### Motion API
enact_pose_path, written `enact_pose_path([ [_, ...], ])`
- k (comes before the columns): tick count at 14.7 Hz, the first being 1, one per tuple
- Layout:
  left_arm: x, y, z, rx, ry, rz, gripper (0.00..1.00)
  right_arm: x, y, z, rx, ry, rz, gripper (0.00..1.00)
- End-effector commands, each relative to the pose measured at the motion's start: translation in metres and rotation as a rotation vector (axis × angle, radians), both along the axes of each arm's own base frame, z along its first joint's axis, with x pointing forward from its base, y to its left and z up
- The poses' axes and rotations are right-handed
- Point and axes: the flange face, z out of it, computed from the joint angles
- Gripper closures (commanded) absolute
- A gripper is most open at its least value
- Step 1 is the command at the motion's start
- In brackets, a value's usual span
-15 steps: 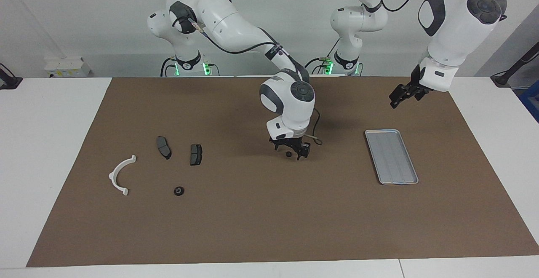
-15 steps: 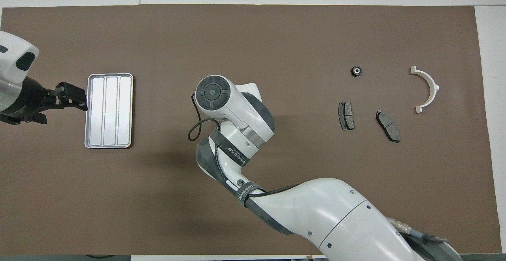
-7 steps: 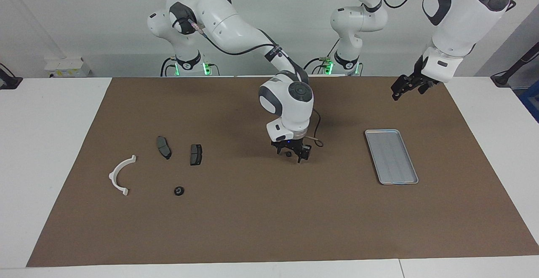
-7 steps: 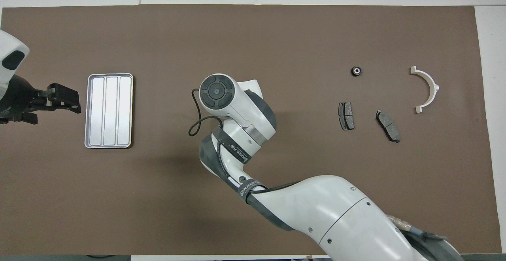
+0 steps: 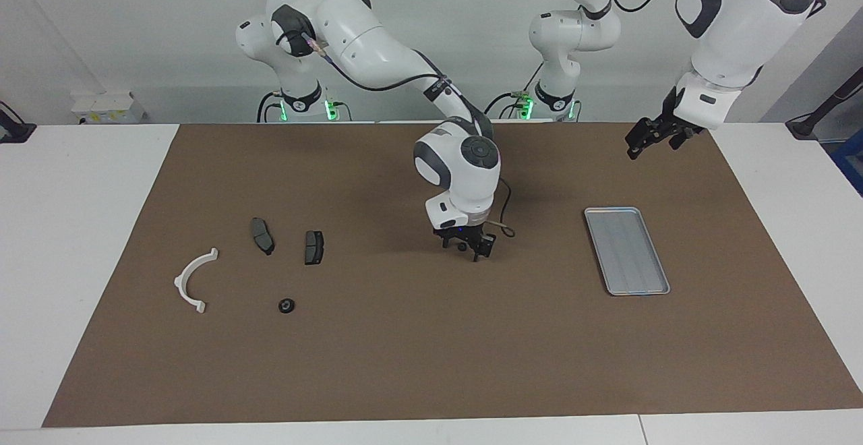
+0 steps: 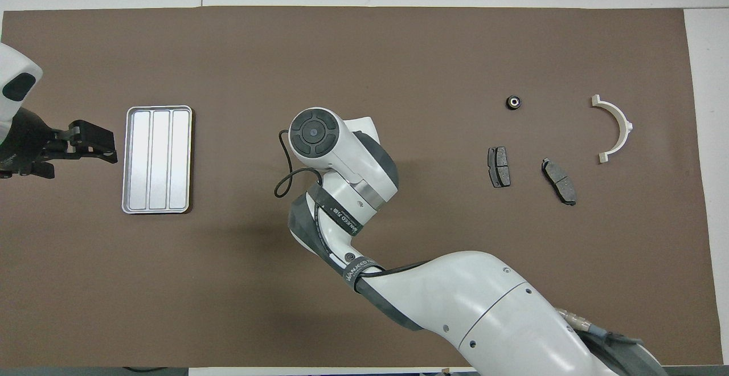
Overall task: Place bearing gear from tray to pile
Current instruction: 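Lower the right gripper onto the second gear at center and grasp it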
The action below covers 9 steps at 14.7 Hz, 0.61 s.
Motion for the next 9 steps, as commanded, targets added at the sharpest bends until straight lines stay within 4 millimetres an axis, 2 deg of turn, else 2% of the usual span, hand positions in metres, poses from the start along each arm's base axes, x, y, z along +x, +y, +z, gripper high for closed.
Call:
enact_pose_path([
  [1,-0.001,0.004,0.008,-0.005,-0.020,-0.017,0.00,0.000,-0.002,-0.002,0.026,0.013,-0.037,0.35],
  [3,0.008,-0.001,0.011,-0.014,-0.089,-0.110,0.00,-0.001,-0.001,0.000,0.047,0.033,-0.054,0.40],
  [5,0.009,0.001,0.012,-0.016,-0.095,-0.130,0.00,-0.002,0.000,-0.001,0.050,0.036,-0.053,0.47],
  [6,0.010,0.001,0.012,-0.017,-0.095,-0.143,0.00,-0.002,0.000,-0.002,0.051,0.037,-0.054,0.56],
  [7,0.010,0.001,0.012,-0.017,-0.092,-0.178,0.00,-0.001,0.000,-0.002,0.053,0.037,-0.054,0.69],
  [9,0.010,0.005,0.012,-0.021,-0.086,-0.215,0.00,-0.001,0.000,-0.001,0.061,0.042,-0.060,1.00],
])
